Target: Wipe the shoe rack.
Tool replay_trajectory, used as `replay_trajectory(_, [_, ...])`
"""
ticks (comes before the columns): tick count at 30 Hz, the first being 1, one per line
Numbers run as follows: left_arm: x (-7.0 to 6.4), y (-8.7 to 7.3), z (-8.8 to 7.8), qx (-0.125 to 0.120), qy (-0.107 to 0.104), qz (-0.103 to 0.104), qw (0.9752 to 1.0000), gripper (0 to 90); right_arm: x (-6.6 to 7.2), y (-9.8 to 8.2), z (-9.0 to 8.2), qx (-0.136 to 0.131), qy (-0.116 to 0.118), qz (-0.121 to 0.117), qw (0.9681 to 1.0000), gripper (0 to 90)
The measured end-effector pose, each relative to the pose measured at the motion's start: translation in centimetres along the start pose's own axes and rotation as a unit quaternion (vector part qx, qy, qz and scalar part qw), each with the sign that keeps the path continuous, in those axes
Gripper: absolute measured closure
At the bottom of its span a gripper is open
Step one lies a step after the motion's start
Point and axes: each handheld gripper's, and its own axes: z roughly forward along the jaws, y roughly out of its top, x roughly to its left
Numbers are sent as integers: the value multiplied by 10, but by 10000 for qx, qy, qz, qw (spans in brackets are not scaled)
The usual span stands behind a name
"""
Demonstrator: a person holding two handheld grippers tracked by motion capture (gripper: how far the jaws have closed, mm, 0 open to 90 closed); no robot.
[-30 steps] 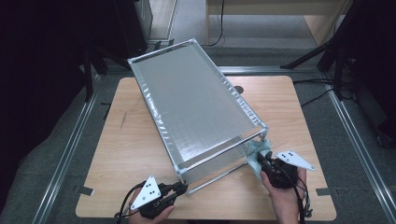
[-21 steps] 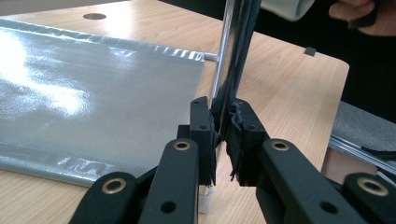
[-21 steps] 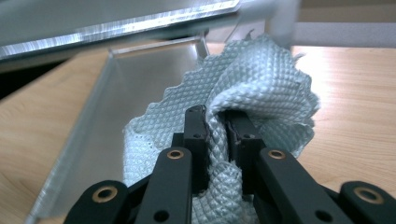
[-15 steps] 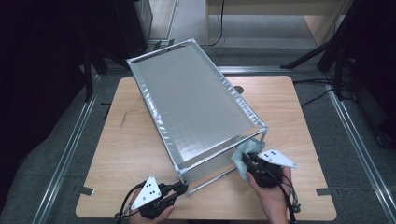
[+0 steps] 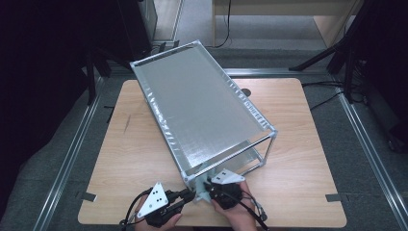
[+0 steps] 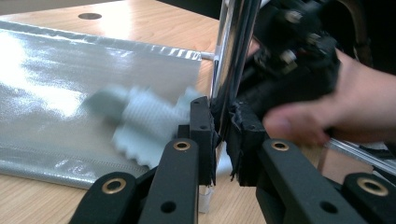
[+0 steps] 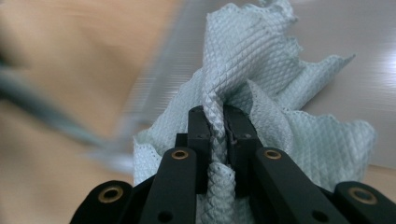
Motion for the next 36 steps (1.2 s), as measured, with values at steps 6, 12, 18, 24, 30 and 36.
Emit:
replay_trajectory(6, [0, 0, 0, 5, -4, 14, 10000, 815, -2, -1, -4, 15, -244, -84, 9997, 826])
replay_trajectory(12, [1, 0, 0, -4, -13, -2, 10000, 815, -50, -11, -44, -80, -936, 309, 9951, 824])
replay_trajectory(18, [5, 0, -1, -12, 50, -39, 10000, 814, -105, -30, -101, 25, -1913, 915, 9772, 828])
replay_trajectory(24, [8, 0, -1, -24, 101, -73, 9999, 814, -148, -42, -157, -533, -2648, 1558, 9501, 832])
replay_trajectory(30, [11, 1, -1, -30, 156, -97, 9998, 814, -166, -55, -158, -503, -2958, 1653, 9395, 651])
replay_trajectory(36, [13, 0, -2, -41, 179, -135, 9997, 814, -150, -38, -164, -989, -2503, 1459, 9520, 401])
